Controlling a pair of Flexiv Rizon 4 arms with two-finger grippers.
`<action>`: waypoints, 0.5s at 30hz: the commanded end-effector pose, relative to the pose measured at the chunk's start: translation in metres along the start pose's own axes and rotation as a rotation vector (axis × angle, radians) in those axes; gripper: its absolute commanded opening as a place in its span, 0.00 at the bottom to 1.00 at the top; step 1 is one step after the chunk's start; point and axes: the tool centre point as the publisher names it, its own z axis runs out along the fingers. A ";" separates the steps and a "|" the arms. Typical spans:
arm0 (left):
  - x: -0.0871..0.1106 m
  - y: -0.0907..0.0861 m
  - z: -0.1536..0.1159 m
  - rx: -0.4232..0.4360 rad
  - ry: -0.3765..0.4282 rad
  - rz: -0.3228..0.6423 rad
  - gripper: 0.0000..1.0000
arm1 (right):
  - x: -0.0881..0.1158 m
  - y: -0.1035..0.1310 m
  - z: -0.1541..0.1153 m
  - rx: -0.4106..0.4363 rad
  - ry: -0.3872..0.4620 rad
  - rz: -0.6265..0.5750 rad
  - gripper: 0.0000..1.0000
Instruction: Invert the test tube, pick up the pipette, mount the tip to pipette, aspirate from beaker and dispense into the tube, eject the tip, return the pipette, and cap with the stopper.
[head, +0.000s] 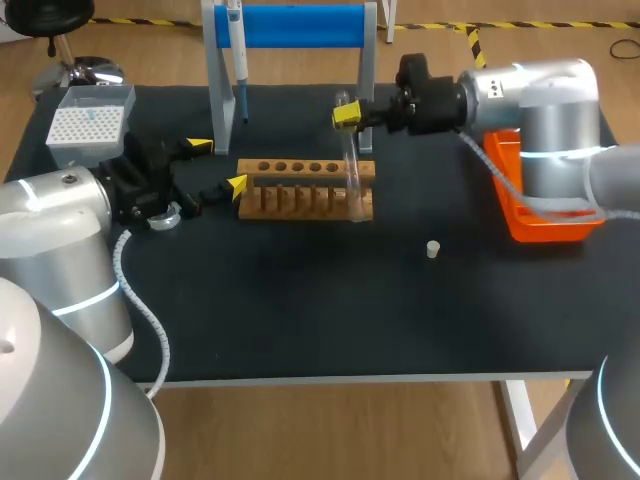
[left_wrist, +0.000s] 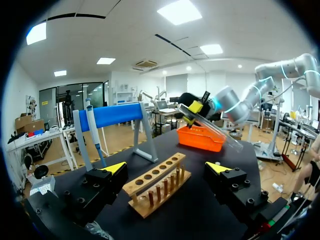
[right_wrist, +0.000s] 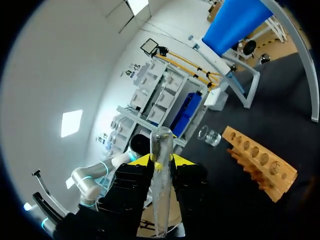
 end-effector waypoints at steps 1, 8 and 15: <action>0.001 0.001 0.001 0.000 -0.004 0.001 1.00 | 0.001 -0.004 -0.006 0.037 -0.014 0.033 0.00; 0.001 0.001 0.001 0.000 -0.004 0.001 1.00 | -0.001 -0.016 -0.008 -0.002 -0.024 0.153 0.00; 0.001 0.001 0.001 0.000 -0.004 0.001 1.00 | 0.000 -0.020 -0.011 -0.035 -0.001 0.273 0.00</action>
